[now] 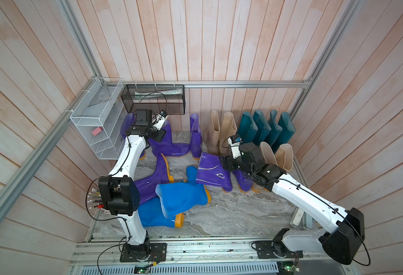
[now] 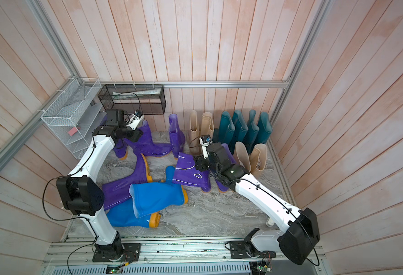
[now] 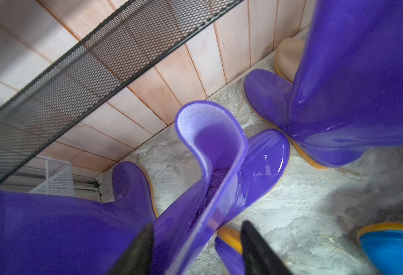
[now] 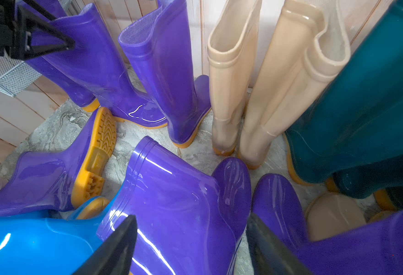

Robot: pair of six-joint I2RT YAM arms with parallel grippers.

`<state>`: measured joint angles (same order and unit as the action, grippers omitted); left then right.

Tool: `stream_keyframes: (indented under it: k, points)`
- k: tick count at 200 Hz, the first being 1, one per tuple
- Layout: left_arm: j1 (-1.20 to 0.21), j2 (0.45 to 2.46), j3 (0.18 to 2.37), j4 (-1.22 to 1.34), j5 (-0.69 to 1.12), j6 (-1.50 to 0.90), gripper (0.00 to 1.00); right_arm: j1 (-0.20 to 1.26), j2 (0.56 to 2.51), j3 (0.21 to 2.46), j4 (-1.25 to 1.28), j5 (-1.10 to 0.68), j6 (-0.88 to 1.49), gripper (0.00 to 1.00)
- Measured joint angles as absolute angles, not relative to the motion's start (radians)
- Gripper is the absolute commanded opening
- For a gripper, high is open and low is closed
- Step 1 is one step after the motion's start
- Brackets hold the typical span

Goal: Match and arrange rain boots in pairs
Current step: Pair a pair of rain boots at the corner of the board.

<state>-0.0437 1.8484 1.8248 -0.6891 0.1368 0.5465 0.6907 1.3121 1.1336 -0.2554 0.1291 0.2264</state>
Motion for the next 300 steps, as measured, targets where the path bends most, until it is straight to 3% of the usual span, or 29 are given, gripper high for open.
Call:
stream_keyframes:
  k: [6,54,187,300]
  points:
    - [-0.041,1.851,1.825,-0.689,0.143,0.545,0.00,0.690,1.315,1.134,-0.255,0.129,0.226,0.74]
    - [-0.033,1.853,1.827,-0.673,0.164,0.422,0.00,0.686,1.320,1.135,-0.255,0.129,0.224,0.74]
    - [0.052,1.830,1.829,-0.576,0.072,-0.347,0.00,0.678,1.292,1.118,-0.223,0.117,0.224,0.74]
    - [0.018,1.842,1.829,-0.511,-0.119,-0.474,0.00,0.663,1.235,1.058,-0.203,0.096,0.225,0.74]
